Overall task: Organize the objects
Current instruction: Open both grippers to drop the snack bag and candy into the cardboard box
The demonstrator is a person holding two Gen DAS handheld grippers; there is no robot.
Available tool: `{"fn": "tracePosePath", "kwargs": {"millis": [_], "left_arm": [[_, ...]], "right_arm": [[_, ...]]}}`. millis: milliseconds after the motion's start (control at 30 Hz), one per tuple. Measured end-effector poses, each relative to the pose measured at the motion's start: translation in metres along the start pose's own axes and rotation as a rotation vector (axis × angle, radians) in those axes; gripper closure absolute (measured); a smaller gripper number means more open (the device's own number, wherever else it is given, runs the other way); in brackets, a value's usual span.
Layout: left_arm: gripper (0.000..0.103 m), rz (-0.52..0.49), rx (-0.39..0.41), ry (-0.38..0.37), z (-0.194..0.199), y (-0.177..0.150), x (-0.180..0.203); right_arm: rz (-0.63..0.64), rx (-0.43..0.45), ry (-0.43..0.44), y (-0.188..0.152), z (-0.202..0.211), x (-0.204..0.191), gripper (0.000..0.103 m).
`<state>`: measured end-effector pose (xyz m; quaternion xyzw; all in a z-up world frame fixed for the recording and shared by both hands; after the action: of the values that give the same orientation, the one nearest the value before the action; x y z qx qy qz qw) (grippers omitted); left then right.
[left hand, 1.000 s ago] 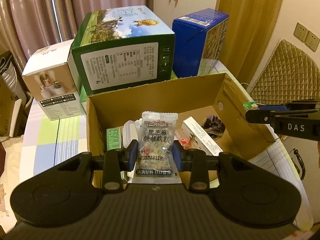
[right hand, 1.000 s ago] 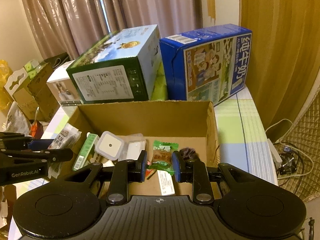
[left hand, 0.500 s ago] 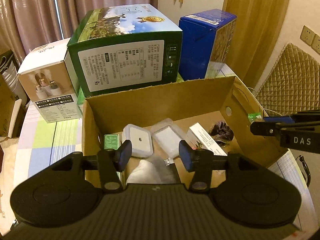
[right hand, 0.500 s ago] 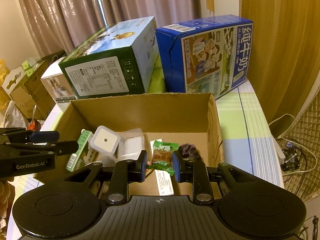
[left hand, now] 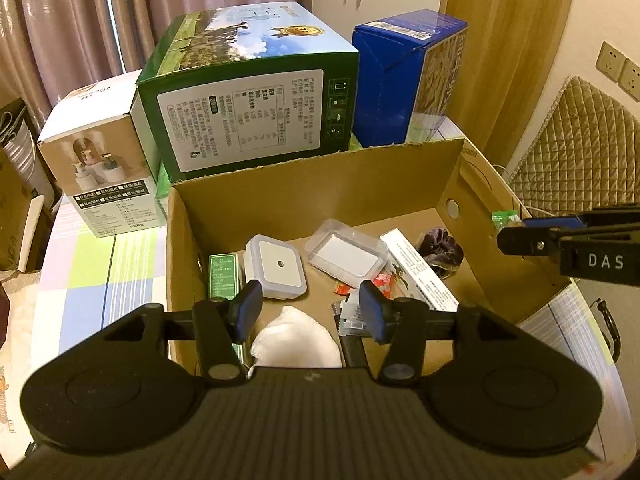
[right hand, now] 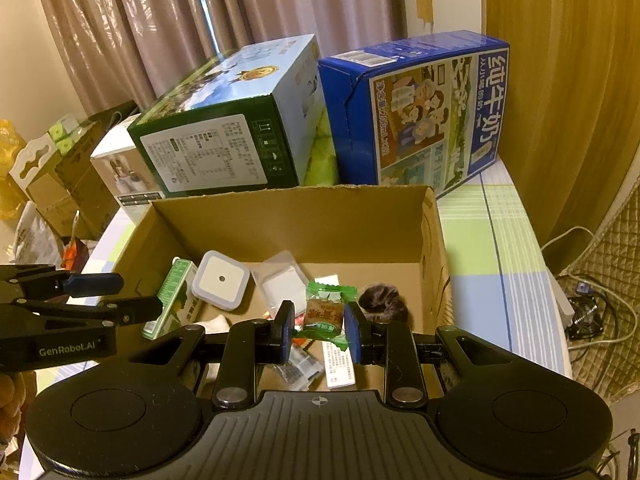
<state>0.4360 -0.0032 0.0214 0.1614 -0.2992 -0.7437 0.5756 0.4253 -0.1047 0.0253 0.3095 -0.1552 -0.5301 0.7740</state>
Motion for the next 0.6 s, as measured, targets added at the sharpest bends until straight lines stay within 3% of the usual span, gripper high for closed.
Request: {"fn": "tracePosePath", "kwargs": {"millis": [167, 233, 300, 333, 533, 600], "left_arm": [[0.049, -0.008, -0.003, -0.001, -0.003, -0.001, 0.000], [0.045, -0.005, -0.003, 0.000, -0.004, -0.002, -0.002], [0.039, 0.001, -0.010, -0.003, -0.006, -0.004, -0.004], [0.038, 0.005, -0.012, -0.004, -0.006, -0.005, -0.006], [0.032, 0.006, -0.017, 0.002, -0.005, -0.012, -0.009], [0.026, 0.003, -0.010, 0.007, -0.001, -0.014, -0.008]], "right_arm": [[0.003, 0.025, 0.015, 0.003, 0.000, -0.001, 0.079], [0.005, 0.045, 0.026, 0.005, 0.001, -0.001, 0.074], [-0.011, 0.061, 0.035, 0.007, 0.002, 0.002, 0.030], [-0.022, 0.077, 0.038, 0.007, 0.003, 0.004, 0.027], [-0.021, 0.056, 0.033, 0.002, 0.004, 0.010, 0.026], [-0.020, 0.044, 0.028, -0.001, 0.006, 0.011, 0.026]]}}
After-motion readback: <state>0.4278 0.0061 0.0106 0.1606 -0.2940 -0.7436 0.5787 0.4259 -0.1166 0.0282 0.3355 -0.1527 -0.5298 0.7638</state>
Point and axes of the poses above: each gripper's, at about its wrist camera, not at the fingertips, and z roughly against the way its jaws point, x to its right, y to its top, the point moved 3 cm from there along -z, roughly the way its jaws point, and after that the axes turned 7 degrees about -y, right-handed, at the moved point
